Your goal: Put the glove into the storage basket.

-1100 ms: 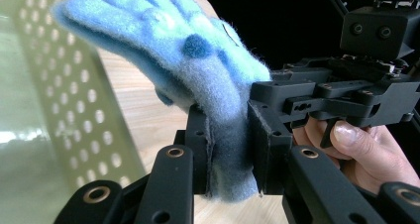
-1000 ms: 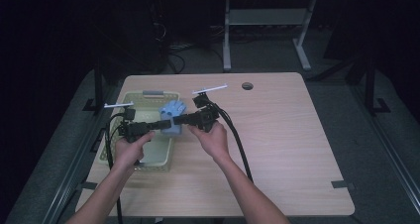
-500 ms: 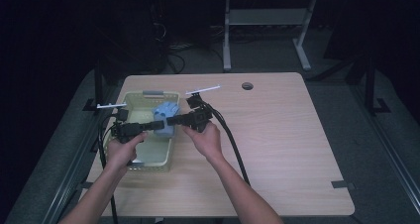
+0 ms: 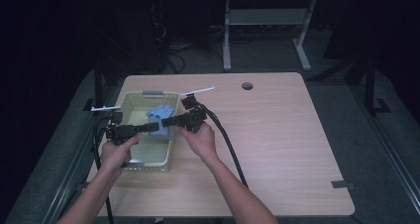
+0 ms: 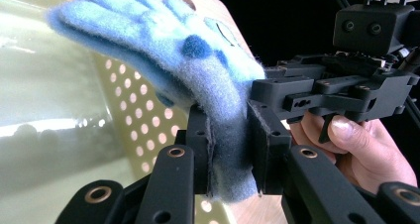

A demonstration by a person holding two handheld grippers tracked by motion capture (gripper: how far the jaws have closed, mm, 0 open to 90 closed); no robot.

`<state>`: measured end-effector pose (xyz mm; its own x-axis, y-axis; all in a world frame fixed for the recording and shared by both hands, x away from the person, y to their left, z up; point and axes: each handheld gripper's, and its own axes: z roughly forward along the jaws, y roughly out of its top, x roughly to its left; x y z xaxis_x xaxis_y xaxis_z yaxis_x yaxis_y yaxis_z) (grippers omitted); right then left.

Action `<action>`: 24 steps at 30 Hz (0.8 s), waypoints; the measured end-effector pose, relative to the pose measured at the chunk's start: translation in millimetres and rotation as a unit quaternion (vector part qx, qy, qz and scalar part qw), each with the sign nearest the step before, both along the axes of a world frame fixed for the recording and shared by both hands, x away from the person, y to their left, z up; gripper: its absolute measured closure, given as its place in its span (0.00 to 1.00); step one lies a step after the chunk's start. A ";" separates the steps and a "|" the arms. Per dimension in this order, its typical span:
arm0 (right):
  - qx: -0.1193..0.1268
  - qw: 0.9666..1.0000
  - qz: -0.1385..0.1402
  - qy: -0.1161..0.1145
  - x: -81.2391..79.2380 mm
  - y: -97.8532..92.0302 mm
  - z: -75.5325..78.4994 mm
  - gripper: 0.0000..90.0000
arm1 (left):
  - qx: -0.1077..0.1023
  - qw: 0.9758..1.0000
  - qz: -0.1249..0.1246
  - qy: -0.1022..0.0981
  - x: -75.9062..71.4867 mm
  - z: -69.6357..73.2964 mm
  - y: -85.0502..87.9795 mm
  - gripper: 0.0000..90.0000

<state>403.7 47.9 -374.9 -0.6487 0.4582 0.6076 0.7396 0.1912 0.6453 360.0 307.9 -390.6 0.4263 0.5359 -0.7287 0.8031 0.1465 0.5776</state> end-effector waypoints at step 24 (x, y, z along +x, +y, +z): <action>-0.001 1.000 0.011 0.018 7.2 24.1 -18.8 0.72 | 0.033 0.999 0.019 0.010 -3.0 -5.9 24.5 0.81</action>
<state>410.9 72.0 -393.7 -0.6368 0.4457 0.6292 0.7575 0.2093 0.6184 357.0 332.4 -396.5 0.3901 0.5986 -0.6996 0.8092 0.1397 0.5707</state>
